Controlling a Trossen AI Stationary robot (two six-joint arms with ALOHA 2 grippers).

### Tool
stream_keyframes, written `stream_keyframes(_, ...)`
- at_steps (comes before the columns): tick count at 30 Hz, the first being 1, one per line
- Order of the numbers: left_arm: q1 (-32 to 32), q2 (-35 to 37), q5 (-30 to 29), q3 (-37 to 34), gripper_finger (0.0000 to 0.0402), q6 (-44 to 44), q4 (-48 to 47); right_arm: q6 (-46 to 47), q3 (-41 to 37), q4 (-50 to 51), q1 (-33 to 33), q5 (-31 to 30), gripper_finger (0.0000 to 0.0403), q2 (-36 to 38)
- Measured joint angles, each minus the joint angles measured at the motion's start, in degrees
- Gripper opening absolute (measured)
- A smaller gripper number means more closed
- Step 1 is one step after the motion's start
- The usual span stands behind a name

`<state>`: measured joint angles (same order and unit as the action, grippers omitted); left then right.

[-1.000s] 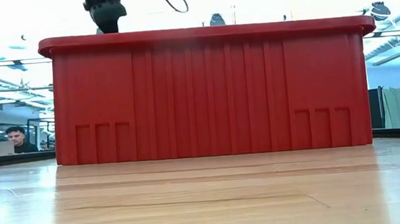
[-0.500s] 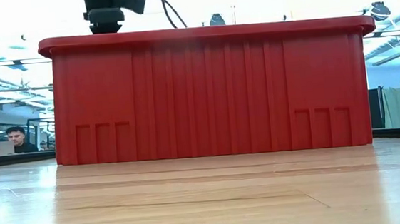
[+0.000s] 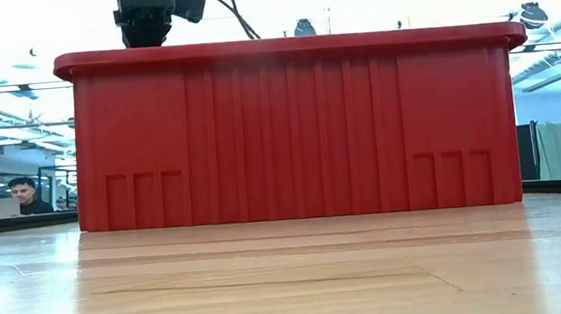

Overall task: Pick and place slides into bin
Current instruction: Put the black slide into the red bin

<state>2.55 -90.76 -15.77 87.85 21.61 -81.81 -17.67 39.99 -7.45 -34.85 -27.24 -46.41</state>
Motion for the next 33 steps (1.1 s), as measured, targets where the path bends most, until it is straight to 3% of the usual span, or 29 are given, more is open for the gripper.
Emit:
stream_keyframes(7,0.0,0.0,10.1,0.0,0.0126,-0.4,1.9,0.0,0.0,0.0,0.0,0.0,0.0145,0.0)
stream_keyframes(10,0.0,0.0,11.2,0.0,0.0126,-0.5,1.9,0.0,0.0,0.0,0.0,0.0,0.0147,0.0)
stream_keyframes(18,0.4,1.7,9.2,0.7,0.0126,-0.6,2.2,0.0,0.0,-1.1,0.0,-2.5,0.0148,0.0)
stream_keyframes(24,2.2,2.7,-2.4,1.8,0.0127,-6.2,10.2,0.4,-0.1,-1.3,0.0,-8.4,0.0142,1.2)
stream_keyframes(28,6.6,1.7,0.0,1.9,0.0127,-10.0,17.7,0.5,-0.1,-1.3,0.0,-10.3,0.0136,2.1)
stream_keyframes(33,13.7,-1.7,0.4,1.8,0.0127,-11.2,19.2,0.5,-0.1,-1.3,0.0,-10.4,0.0135,2.6)
